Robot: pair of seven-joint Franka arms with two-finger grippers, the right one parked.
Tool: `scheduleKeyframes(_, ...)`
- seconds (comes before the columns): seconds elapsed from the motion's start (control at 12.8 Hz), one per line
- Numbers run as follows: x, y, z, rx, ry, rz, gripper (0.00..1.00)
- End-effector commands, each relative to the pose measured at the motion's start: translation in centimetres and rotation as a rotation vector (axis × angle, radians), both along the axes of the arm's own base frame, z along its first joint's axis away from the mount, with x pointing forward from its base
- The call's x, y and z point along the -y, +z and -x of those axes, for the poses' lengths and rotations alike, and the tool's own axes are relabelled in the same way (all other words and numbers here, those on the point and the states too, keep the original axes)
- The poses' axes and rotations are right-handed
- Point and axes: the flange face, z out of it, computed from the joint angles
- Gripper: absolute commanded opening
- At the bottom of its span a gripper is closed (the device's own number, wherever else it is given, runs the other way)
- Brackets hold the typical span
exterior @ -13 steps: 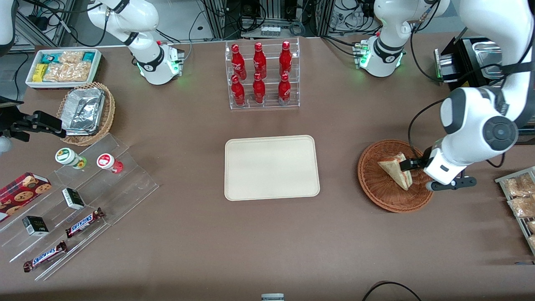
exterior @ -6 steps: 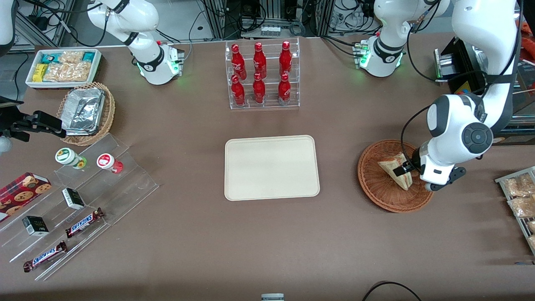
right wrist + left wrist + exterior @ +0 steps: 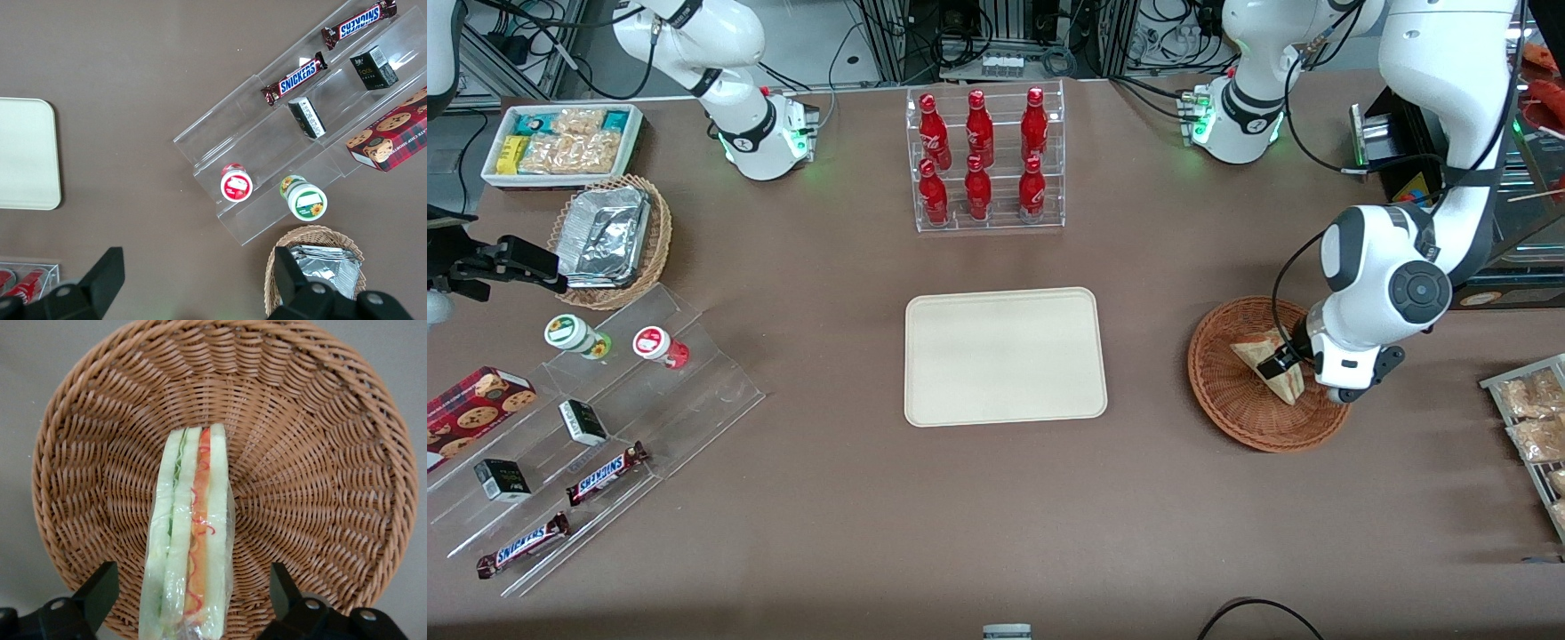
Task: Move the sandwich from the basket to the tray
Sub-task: 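Close the left gripper on the sandwich's upright edge and lift it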
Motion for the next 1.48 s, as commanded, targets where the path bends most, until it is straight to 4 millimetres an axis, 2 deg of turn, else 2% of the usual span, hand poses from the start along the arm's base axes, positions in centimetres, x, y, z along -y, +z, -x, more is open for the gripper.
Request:
scheduleKeyframes(0.0,0.3,0.4,1.1,0.019,0.023,-0.013,1.0)
scheduleKeyframes(0.39,0.4,-1.0,1.7,0.017,0.026,-0.012,1.0)
scheduleKeyframes(0.55,0.4,-1.3,1.9,0.017,0.026,-0.011,0.94)
scheduleKeyframes(0.62,0.4,-1.4,1.9,0.015,0.029,-0.011,0.84)
scheduleKeyframes(0.86,0.4,-1.3,1.9,0.015,0.07,-0.015,0.11)
scheduleKeyframes(0.94,0.6,-1.4,1.9,0.011,0.069,-0.016,0.0)
scheduleKeyframes(1.09,0.6,-0.6,1.9,-0.006,0.067,-0.019,0.0)
scheduleKeyframes(1.25,1.6,1.8,1.1,-0.024,0.044,-0.02,0.0)
scheduleKeyframes(1.4,3.5,5.2,0.0,-0.053,-0.003,-0.019,0.0)
